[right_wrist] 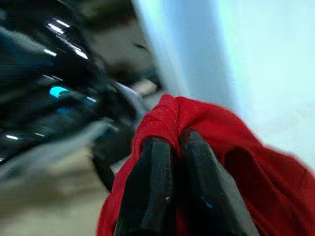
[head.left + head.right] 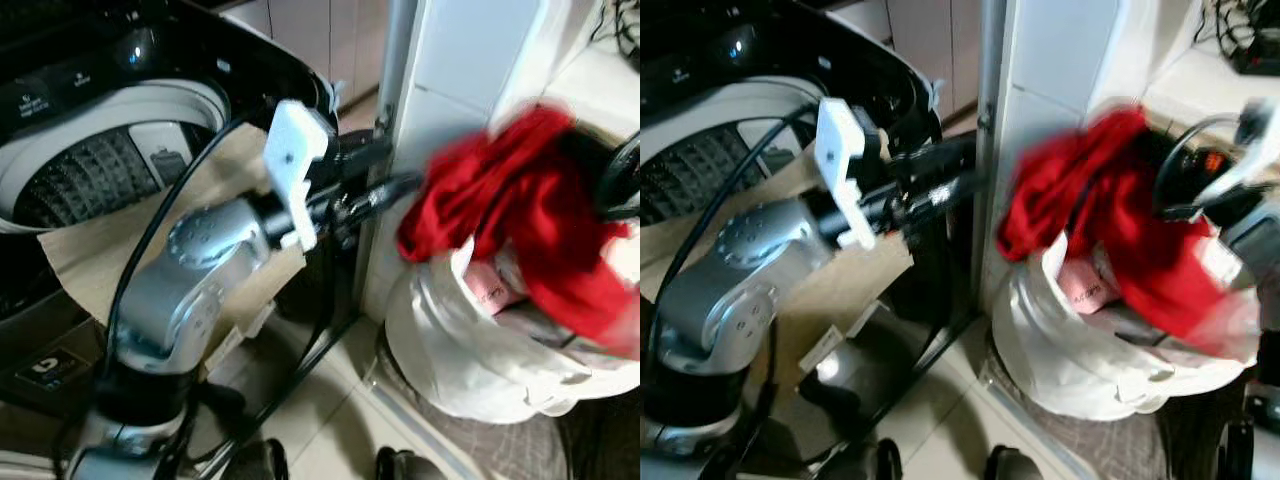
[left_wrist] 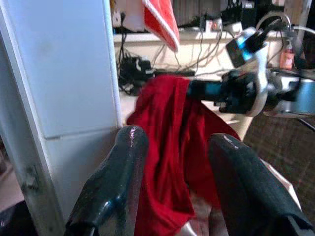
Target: Clothes washing
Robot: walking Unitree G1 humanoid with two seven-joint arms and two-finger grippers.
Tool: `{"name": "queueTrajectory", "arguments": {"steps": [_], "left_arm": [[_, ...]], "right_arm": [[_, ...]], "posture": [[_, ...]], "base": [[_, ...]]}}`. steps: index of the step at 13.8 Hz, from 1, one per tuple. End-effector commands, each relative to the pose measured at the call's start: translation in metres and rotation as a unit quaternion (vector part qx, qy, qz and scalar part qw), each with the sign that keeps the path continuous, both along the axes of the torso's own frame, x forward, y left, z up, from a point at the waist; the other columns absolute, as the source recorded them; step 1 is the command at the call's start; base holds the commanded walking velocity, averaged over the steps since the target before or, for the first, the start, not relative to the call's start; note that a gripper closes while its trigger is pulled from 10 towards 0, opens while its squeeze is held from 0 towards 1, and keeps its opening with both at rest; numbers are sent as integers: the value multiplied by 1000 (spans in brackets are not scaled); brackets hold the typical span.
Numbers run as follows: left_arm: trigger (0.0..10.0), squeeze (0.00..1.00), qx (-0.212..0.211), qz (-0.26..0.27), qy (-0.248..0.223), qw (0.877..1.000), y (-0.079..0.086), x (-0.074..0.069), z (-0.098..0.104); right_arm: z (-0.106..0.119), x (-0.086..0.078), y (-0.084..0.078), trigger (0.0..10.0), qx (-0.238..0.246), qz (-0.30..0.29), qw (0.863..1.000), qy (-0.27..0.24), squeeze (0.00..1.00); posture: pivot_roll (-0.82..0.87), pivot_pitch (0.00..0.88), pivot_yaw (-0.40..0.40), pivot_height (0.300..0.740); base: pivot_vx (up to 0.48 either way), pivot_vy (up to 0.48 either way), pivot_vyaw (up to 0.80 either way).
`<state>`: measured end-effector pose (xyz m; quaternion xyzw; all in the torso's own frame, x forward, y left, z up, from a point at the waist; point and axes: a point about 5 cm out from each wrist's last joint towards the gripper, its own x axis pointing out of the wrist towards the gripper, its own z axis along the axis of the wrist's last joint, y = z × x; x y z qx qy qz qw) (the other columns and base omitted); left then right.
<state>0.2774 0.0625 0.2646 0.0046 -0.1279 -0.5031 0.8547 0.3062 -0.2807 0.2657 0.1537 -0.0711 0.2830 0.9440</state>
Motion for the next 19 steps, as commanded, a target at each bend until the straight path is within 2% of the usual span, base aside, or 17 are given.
{"name": "queueTrajectory", "arguments": {"steps": [1,2,3,5,6,7,8,9,11,12,13,14,15,19], "left_arm": [[10000,1000,-27,9,5,1000,-3,6,10],[10000,1000,-38,1,6,999,-7,7,13],[10000,1000,-48,-8,3,999,-14,8,15],[10000,1000,-62,-9,-17,998,-24,11,21],[10000,1000,-83,-16,-27,996,-29,11,29],[10000,1000,-104,6,-60,993,-29,14,41],[10000,1000,-102,20,-87,991,-27,15,44],[10000,0,-94,25,-109,989,-26,15,45],[10000,0,-107,-89,-49,989,-36,-3,30],[10000,0,-73,-115,-25,990,-43,-10,10],[4745,0,-80,-113,-17,990,-43,-9,8],[2706,0,-87,-114,-14,990,-42,-9,9],[0,0,-102,-124,-7,987,-38,-9,11],[0,0,-108,-117,-10,987,-35,-6,11]], "right_arm": [[28,-5,19,0,32,45,998,-42,0],[36,-7,29,0,46,64,996,-51,0],[47,-12,46,0,70,98,991,-63,0],[60,-20,70,0,105,163,978,-78,0],[61,-23,81,0,105,186,974,-73,0],[57,-26,92,0,106,205,971,-58,0],[56,-29,97,0,110,214,969,-49,0],[56,-32,101,0,116,221,967,-46,0],[56,-34,104,0,124,227,965,-42,0],[57,-35,106,0,133,230,963,-41,0],[58,-36,107,0,134,230,963,-40,0],[59,-37,107,0,135,230,963,-40,0],[58,-37,108,0,134,232,963,-36,0],[55,-38,114,0,130,241,961,-31,0]], "posture": [[-63,69,23,740],[-63,69,22,740],[-65,67,18,740],[-68,66,9,740],[-67,67,6,740],[-68,67,2,740],[-66,68,-2,740],[-64,70,-3,740],[-65,71,-2,740],[-68,72,3,740],[-67,72,2,740],[-67,73,2,740],[-64,72,-1,740],[-63,66,0,740]], "base": [[0,0,0],[0,0,0],[0,0,0],[0,0,0],[0,0,0],[0,0,0],[0,0,0],[0,0,0],[0,0,0],[0,0,0],[0,0,0],[0,0,0],[0,0,0],[0,0,0]]}}
